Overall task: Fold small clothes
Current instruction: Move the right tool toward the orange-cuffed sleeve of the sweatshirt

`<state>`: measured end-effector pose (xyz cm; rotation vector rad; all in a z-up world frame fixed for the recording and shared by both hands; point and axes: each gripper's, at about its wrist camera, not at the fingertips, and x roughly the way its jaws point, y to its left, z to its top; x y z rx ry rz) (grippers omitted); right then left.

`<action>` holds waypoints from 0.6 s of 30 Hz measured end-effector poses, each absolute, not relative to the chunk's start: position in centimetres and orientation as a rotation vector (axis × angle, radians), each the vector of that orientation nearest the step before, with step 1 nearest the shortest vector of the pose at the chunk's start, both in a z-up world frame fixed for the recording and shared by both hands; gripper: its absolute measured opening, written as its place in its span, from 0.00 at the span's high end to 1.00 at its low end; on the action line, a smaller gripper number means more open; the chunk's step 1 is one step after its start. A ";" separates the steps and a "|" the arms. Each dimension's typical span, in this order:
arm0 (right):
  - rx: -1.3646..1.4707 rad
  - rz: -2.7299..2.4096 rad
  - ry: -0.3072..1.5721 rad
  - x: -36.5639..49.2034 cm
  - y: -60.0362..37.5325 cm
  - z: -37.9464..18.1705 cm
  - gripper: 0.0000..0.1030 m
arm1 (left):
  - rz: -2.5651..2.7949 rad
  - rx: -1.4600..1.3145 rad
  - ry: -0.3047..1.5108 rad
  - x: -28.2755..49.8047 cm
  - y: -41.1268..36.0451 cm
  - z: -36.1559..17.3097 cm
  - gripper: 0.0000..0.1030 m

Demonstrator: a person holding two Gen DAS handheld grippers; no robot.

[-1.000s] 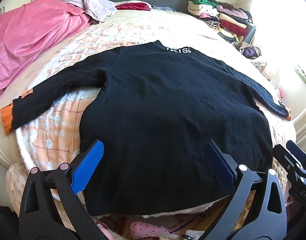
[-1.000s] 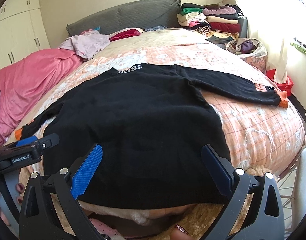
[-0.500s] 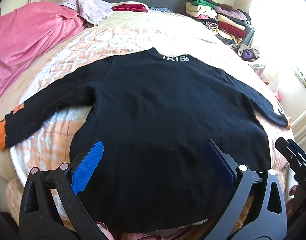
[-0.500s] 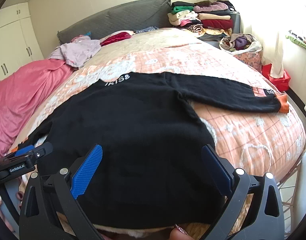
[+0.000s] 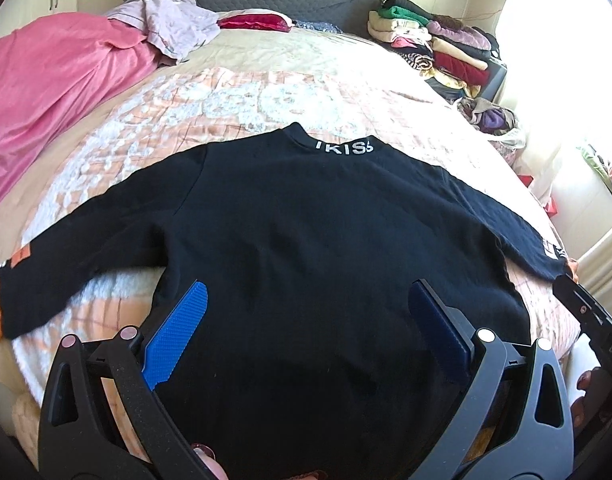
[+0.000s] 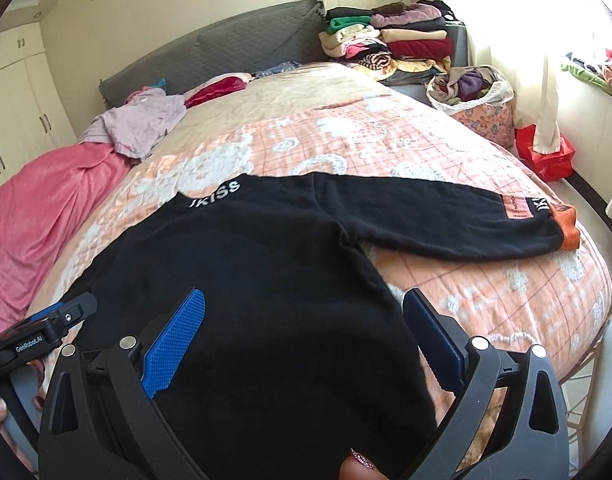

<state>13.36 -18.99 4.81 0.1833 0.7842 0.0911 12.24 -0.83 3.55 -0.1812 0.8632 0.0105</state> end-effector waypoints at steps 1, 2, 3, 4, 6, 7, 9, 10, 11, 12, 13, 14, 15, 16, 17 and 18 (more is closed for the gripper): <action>0.188 0.090 0.783 13.6 -19.2 4.9 0.04 | 0.010 -0.178 0.867 12.7 -1.0 3.6 0.08; 0.193 0.085 0.782 13.9 -19.3 5.0 0.04 | 0.009 -0.177 0.870 12.9 -1.0 3.6 0.08; 0.196 0.079 0.779 14.2 -19.5 5.1 0.04 | 0.006 -0.177 0.871 13.1 -1.0 3.7 0.08; 0.201 0.074 0.779 14.5 -19.7 5.2 0.04 | 0.005 -0.176 0.873 13.4 -1.1 3.8 0.08; 0.214 0.071 0.779 14.9 -19.9 5.3 0.04 | 0.000 -0.179 0.877 14.1 -1.2 3.9 0.08; 0.221 0.071 0.779 15.2 -20.1 5.3 0.04 | -0.002 -0.180 0.878 14.3 -1.2 4.0 0.08; 0.233 0.058 0.778 15.7 -20.5 5.5 0.04 | -0.001 -0.174 0.883 15.0 -1.4 4.1 0.08; 0.238 0.054 0.778 16.0 -20.8 5.5 0.04 | -0.003 -0.171 0.887 15.1 -1.4 4.1 0.08; 0.242 0.045 0.778 16.1 -21.0 5.5 0.04 | -0.003 -0.169 0.890 15.4 -1.6 4.1 0.08; 0.247 0.036 0.777 16.4 -21.2 5.5 0.04 | -0.003 -0.169 0.895 15.8 -1.6 4.2 0.08; 0.253 0.031 0.777 16.6 -21.5 5.5 0.04 | -0.007 -0.169 0.896 16.0 -1.7 4.2 0.08; 0.262 0.023 0.778 16.7 -21.9 5.5 0.04 | -0.011 -0.168 0.898 16.2 -1.7 4.2 0.08; 0.270 0.016 0.777 16.9 -22.3 5.5 0.04 | -0.011 -0.166 0.902 16.5 -1.8 4.2 0.08; 0.277 0.010 0.777 17.0 -22.6 5.4 0.04 | -0.013 -0.165 0.907 16.8 -1.9 4.2 0.08; 0.283 -0.003 0.781 17.2 -23.0 5.4 0.04 | -0.017 -0.166 0.908 17.1 -2.0 4.2 0.08; 0.286 -0.013 0.783 17.4 -23.4 5.3 0.04 | -0.019 -0.166 0.912 17.4 -2.1 4.2 0.08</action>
